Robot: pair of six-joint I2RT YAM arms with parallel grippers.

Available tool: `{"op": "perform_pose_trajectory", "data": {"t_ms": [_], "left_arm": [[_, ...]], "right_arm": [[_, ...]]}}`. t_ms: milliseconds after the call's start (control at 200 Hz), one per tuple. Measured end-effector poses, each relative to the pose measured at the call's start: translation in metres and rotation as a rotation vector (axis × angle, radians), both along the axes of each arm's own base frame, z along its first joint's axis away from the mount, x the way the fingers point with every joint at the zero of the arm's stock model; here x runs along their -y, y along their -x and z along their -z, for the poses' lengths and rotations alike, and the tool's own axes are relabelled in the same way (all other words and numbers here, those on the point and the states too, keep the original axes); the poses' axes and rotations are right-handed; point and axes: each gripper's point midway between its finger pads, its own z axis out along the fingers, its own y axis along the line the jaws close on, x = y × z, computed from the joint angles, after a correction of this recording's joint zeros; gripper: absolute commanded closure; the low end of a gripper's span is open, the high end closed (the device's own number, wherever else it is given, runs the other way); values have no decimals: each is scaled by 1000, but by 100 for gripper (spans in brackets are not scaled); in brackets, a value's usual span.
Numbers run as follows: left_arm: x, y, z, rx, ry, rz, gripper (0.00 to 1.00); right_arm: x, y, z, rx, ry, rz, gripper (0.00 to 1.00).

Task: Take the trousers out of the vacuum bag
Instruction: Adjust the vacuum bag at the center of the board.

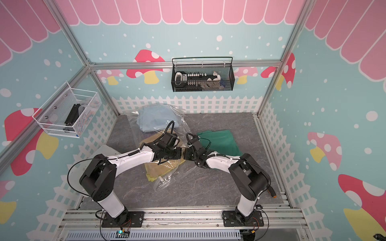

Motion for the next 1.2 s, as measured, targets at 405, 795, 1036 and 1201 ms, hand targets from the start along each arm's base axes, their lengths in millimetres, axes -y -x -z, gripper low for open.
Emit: {"op": "perform_pose_trajectory", "data": {"t_ms": [405,795,1036,1201], "left_arm": [[-29,21,-61,74,-61,23,100],[-31,28,-67,83,-80,56,100],[-28,28,-75,107,-59,57,100],[-27,29,-73,108,-55,59,100]], "right_arm": [[18,50,-2,-22,-137,11,52],[-4,46,11,-27,-218,67,50],[-3,34,36,-57,-207,152,45],[-12,22,34,-44,-224,165,45]]}}
